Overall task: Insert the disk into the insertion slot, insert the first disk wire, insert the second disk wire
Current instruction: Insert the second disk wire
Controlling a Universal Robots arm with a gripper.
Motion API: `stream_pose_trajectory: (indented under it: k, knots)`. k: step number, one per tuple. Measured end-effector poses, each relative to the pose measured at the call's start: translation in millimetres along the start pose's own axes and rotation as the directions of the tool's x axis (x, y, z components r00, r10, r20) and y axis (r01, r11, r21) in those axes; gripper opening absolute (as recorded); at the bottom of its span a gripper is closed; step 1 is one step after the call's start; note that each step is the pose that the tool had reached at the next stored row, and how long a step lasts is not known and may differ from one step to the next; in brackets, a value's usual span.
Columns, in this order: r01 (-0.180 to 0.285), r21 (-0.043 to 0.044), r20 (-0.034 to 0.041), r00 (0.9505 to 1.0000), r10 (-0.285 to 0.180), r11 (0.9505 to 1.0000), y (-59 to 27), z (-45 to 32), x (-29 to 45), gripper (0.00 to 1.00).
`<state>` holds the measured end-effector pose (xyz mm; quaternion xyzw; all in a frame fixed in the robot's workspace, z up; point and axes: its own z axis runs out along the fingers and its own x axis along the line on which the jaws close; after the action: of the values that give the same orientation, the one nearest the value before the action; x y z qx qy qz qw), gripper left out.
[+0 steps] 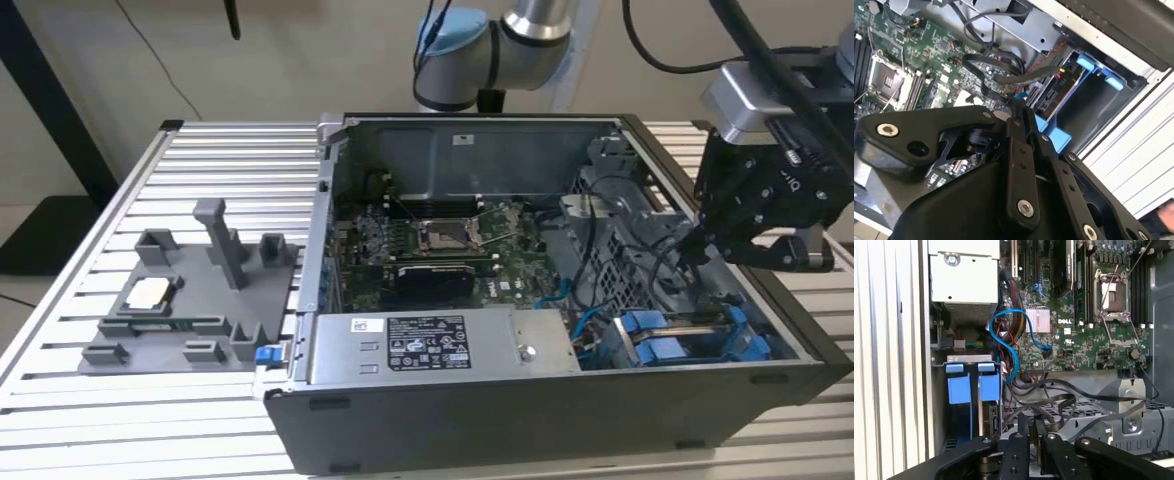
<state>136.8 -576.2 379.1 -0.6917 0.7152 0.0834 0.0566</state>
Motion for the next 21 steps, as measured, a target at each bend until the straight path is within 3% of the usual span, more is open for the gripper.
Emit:
stream_pose_trajectory:
  k: [4, 6, 15, 21]
  knots:
    - [0.003, 0.0078, -0.0510, 0.9987, -0.002, 1.0000, 3.3, 0.8, -1.0, 0.16]
    - [0.004, 0.0142, -0.0636, 0.9980, -0.003, 0.9999, 4.3, 1.8, -1.2, 0.16]
    - [0.006, 0.0231, -0.0642, 0.9979, -0.005, 0.9997, 4.4, 9.4, 0.4, 0.16]
    - [0.006, 0.0238, -0.0641, 0.9979, -0.005, 0.9997, 3.5, 15.8, 2.9, 0.16]
